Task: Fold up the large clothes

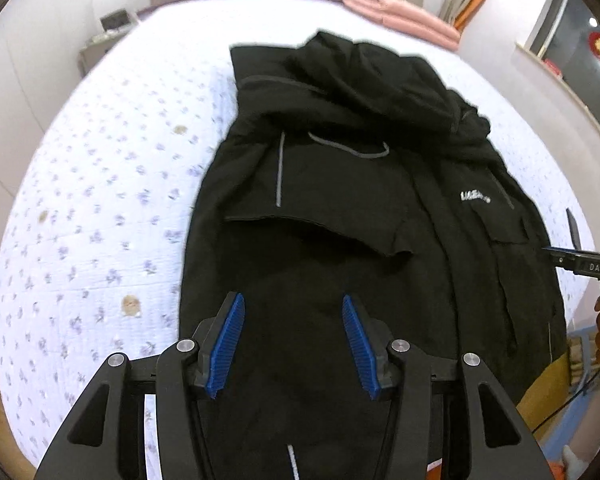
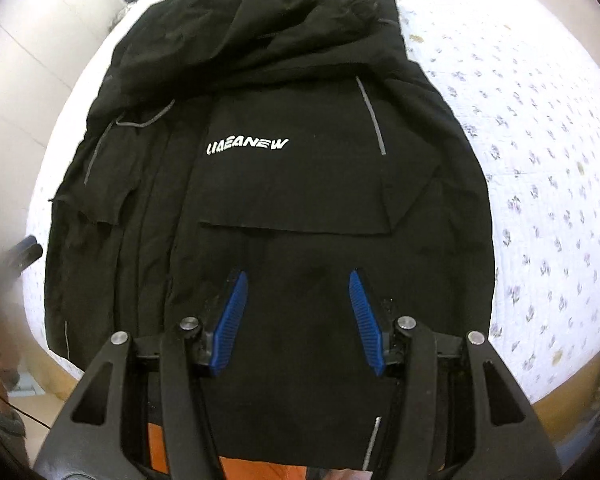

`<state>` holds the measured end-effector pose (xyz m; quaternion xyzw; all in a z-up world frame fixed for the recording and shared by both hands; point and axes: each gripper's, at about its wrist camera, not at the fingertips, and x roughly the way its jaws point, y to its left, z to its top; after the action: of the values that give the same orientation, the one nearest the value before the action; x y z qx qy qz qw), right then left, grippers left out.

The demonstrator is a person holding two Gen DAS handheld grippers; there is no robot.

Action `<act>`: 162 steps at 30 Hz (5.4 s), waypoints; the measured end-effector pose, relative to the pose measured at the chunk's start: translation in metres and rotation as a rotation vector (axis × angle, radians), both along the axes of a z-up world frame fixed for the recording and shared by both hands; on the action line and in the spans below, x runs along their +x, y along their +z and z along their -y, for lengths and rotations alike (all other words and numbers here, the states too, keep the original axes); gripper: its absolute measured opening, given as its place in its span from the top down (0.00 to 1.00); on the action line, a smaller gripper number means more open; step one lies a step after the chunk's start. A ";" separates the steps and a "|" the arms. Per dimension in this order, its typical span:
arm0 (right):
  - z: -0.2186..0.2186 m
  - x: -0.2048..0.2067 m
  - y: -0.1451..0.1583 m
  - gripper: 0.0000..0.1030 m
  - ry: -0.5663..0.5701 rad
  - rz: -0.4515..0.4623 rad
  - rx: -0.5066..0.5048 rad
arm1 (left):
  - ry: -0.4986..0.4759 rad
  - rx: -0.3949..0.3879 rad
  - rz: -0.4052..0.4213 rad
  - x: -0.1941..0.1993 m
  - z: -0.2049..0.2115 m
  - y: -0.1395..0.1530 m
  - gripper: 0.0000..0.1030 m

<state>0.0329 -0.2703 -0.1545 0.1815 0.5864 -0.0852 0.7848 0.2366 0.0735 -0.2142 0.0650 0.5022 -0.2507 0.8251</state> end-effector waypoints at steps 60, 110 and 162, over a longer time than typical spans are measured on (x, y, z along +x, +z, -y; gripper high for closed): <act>0.051 -0.131 -0.054 0.35 -0.195 0.043 0.049 | 0.267 -0.111 -0.283 -0.057 -0.103 -0.080 0.34; 0.023 -0.135 -0.046 0.90 -0.104 0.063 0.058 | 0.206 -0.024 -0.174 -0.078 -0.069 -0.053 0.90; 0.047 -0.155 -0.068 0.46 -0.122 0.053 0.337 | 0.252 -0.162 -0.229 -0.059 -0.073 -0.038 0.64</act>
<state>-0.1223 -0.3168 -0.2226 0.3480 0.5593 -0.0281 0.7519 0.1772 0.1463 -0.2523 -0.0937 0.5751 -0.1908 0.7900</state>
